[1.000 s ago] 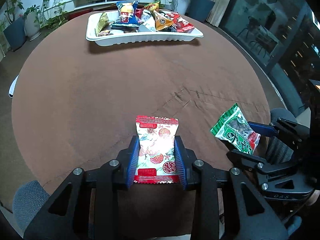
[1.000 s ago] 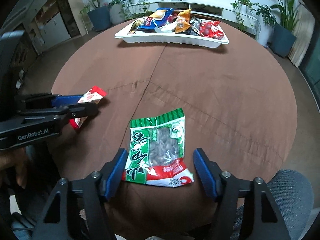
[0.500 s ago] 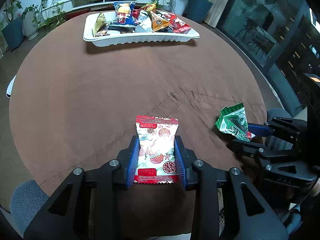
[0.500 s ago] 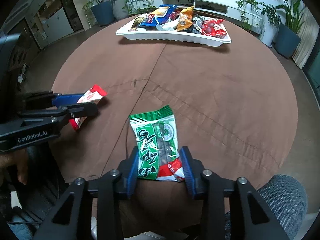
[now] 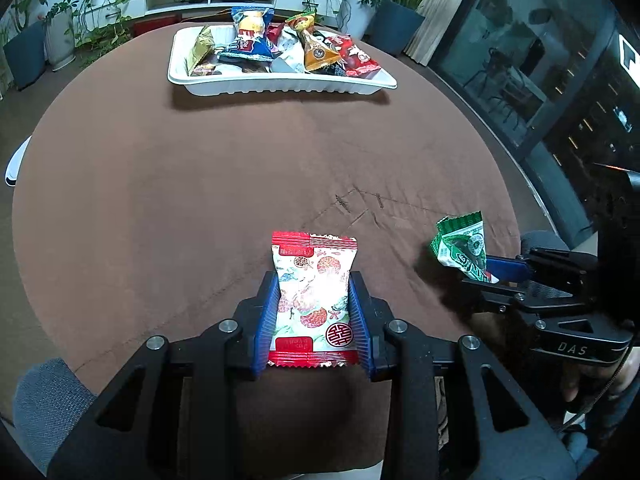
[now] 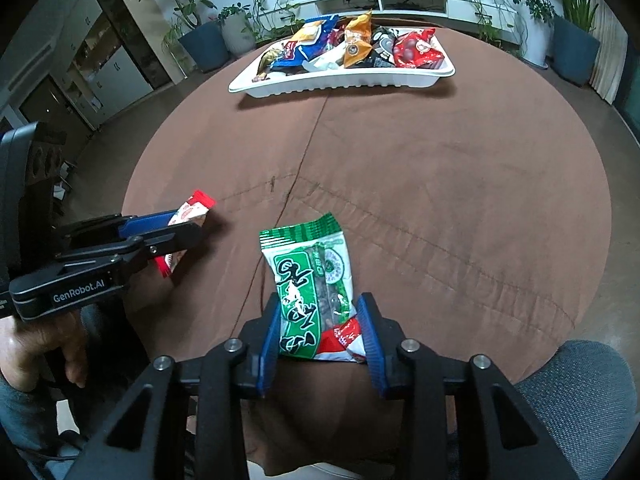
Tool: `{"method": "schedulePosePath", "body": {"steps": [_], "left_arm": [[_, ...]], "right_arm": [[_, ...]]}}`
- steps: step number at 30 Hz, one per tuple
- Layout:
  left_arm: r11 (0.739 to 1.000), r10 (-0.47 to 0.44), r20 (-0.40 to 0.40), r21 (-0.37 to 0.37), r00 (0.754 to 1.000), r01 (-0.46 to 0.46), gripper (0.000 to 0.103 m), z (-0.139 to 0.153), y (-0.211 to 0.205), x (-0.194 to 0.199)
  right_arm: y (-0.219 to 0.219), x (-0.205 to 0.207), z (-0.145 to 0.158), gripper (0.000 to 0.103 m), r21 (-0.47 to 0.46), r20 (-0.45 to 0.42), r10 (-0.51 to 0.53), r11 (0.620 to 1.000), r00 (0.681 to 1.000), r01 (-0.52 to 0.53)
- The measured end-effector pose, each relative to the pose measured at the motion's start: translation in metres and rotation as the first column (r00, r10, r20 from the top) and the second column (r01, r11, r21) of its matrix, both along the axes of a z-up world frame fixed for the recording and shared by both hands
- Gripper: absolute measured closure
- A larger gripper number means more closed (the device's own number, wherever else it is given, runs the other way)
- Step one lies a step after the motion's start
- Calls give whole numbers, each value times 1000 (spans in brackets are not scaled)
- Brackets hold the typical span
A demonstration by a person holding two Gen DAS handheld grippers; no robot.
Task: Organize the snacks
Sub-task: 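Carry the candy packet and green packet into the tray and release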
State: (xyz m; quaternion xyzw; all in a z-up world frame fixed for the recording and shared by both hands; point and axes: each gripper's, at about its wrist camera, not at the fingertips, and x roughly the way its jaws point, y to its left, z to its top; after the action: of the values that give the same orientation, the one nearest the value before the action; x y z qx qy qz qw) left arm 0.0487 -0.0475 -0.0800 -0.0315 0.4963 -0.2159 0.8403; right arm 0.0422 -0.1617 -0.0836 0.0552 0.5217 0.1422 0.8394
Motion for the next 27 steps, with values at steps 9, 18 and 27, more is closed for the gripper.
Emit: {"method": "schedulePosePath", "body": {"steps": [9, 18, 27], "left_arm": [[999, 26, 10, -44, 1000, -25, 71, 10, 7, 5], [997, 72, 74, -41, 995, -69, 71, 36, 21, 33], [994, 109, 153, -18, 982, -107, 71, 65, 32, 81]], "right_arm": [[-11, 4, 8, 64, 61, 12, -28, 998, 1000, 27], [-33, 28, 24, 64, 84, 40, -80, 994, 996, 76], [-65, 73, 57, 64, 94, 113, -154, 985, 982, 143]]}}
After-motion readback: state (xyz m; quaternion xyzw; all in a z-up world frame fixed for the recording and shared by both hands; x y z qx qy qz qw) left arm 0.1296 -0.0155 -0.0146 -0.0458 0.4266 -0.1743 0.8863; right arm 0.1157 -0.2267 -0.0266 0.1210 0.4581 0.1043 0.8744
